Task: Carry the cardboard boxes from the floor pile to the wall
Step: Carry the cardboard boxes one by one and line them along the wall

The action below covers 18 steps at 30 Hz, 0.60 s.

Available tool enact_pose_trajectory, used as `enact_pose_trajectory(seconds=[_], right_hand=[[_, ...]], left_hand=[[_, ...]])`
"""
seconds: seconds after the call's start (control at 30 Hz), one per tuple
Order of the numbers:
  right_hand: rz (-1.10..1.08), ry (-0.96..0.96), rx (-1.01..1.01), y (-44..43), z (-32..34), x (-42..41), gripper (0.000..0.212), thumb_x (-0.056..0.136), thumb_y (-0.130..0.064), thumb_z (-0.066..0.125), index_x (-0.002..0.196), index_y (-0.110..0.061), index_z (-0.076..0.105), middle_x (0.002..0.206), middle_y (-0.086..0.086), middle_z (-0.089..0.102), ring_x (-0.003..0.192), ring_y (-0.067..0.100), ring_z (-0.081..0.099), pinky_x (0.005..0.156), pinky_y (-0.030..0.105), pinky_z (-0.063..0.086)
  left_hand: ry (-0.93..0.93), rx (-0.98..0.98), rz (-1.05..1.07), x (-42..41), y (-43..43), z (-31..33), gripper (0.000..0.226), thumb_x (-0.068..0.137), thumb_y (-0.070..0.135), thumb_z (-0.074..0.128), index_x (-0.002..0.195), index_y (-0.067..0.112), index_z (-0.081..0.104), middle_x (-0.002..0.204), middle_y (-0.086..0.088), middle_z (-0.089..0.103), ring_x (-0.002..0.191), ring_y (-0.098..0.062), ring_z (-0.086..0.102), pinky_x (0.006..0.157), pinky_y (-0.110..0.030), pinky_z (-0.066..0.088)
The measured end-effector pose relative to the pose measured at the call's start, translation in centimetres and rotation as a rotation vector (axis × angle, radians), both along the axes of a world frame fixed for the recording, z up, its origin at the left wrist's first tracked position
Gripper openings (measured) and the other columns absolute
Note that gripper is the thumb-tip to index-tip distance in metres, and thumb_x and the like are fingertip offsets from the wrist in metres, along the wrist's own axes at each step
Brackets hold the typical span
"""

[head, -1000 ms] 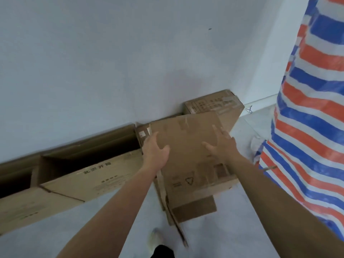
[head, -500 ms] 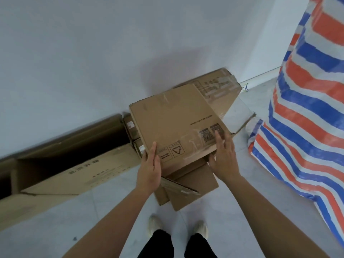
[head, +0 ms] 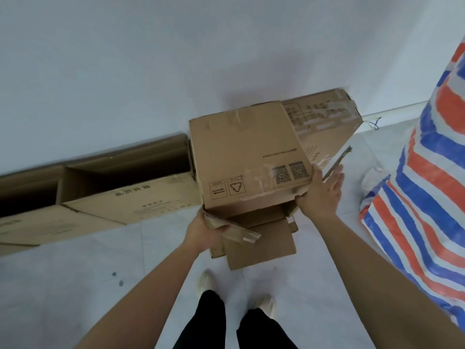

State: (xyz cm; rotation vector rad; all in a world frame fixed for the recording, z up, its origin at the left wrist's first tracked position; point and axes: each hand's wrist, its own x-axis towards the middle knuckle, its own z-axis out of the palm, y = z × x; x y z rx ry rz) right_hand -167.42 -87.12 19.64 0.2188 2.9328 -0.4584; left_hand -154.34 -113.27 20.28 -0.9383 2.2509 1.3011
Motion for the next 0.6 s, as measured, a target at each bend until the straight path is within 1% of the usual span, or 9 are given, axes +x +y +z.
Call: enact_pose_trajectory(seconds=[0.03,0.1,0.17,0.23,0.3,0.37,0.43,0.53,0.6], right_hand=[[0.013,-0.001,0.051,0.1,0.4,-0.5,0.082,0.081,-0.024,0.077,0.147,-0.015,0.03,0.163,0.026,-0.002,0.151,0.047,0.002,0.119,0.057,0.02],[0.058,0.009,0.104,0.6,1.5,-1.3,0.065,0.087,-0.023,0.074,0.14,-0.006,0.041,0.159,0.024,0.02,0.148,0.042,0.02,0.117,0.053,0.031],[0.152,0.056,0.078,0.9,3.0,-1.8,0.049,0.089,-0.024,0.073,0.13,-0.004,0.055,0.148,0.021,0.039,0.137,0.038,0.037,0.11,0.051,0.041],[0.245,0.144,-0.04,0.7,4.6,-2.1,0.035,0.09,-0.029,0.072,0.115,-0.007,0.06,0.139,0.019,0.046,0.128,0.037,0.045,0.105,0.052,0.045],[0.267,0.221,-0.188,0.0,6.6,-2.5,0.03,0.092,-0.029,0.07,0.111,-0.01,0.057,0.138,0.016,0.046,0.12,0.036,0.052,0.099,0.051,0.05],[0.251,0.293,-0.286,-1.0,9.0,-3.4,0.029,0.095,-0.024,0.066,0.115,-0.01,0.052,0.134,0.017,0.048,0.112,0.037,0.057,0.091,0.048,0.052],[0.236,0.351,-0.335,-2.3,11.3,-4.2,0.033,0.096,-0.018,0.062,0.124,-0.009,0.048,0.125,0.018,0.056,0.107,0.04,0.059,0.086,0.046,0.047],[0.287,0.392,-0.345,-3.7,13.7,-4.8,0.056,0.099,-0.009,0.053,0.151,-0.018,0.034,0.124,0.019,0.062,0.111,0.04,0.058,0.092,0.047,0.045],[0.292,0.365,-0.339,-4.3,14.1,-5.1,0.061,0.101,-0.009,0.048,0.157,-0.021,0.026,0.124,0.021,0.062,0.114,0.041,0.058,0.095,0.047,0.044]], left_hand=[[-0.008,-0.011,0.016,-0.1,0.3,-0.2,0.082,0.078,0.036,0.081,0.146,0.02,0.038,0.14,-0.002,0.055,0.129,-0.028,0.05,0.099,-0.034,0.043],[-0.006,-0.023,0.073,-0.1,0.8,-0.5,0.067,0.08,0.041,0.079,0.137,0.019,0.049,0.133,-0.003,0.06,0.123,-0.027,0.055,0.099,-0.036,0.047],[0.024,-0.063,0.16,-0.2,0.8,0.1,0.058,0.08,0.049,0.076,0.125,0.018,0.058,0.121,-0.001,0.066,0.112,-0.026,0.061,0.091,-0.035,0.051],[0.087,-0.128,0.233,-0.5,0.2,1.3,0.056,0.079,0.055,0.073,0.119,0.017,0.062,0.111,0.001,0.068,0.104,-0.024,0.063,0.087,-0.038,0.054],[0.195,-0.111,0.297,-1.0,-0.6,3.1,0.058,0.081,0.057,0.071,0.123,0.018,0.061,0.114,0.003,0.068,0.105,-0.021,0.063,0.091,-0.042,0.054],[0.313,-0.05,0.342,-2.0,-0.7,5.2,0.061,0.084,0.055,0.068,0.131,0.017,0.055,0.12,0.004,0.065,0.109,-0.016,0.059,0.096,-0.039,0.05],[0.396,-0.037,0.368,-3.2,-0.7,7.2,0.062,0.089,0.052,0.064,0.136,0.014,0.047,0.122,0.001,0.059,0.11,-0.016,0.055,0.094,-0.035,0.048],[0.432,-0.043,0.399,-4.5,-0.8,9.3,0.059,0.094,0.049,0.059,0.136,0.011,0.044,0.12,-0.002,0.057,0.107,-0.017,0.054,0.089,-0.033,0.046],[0.416,-0.048,0.424,-4.9,-1.4,9.5,0.058,0.094,0.049,0.059,0.135,0.011,0.046,0.122,-0.003,0.058,0.108,-0.019,0.055,0.091,-0.036,0.048]])
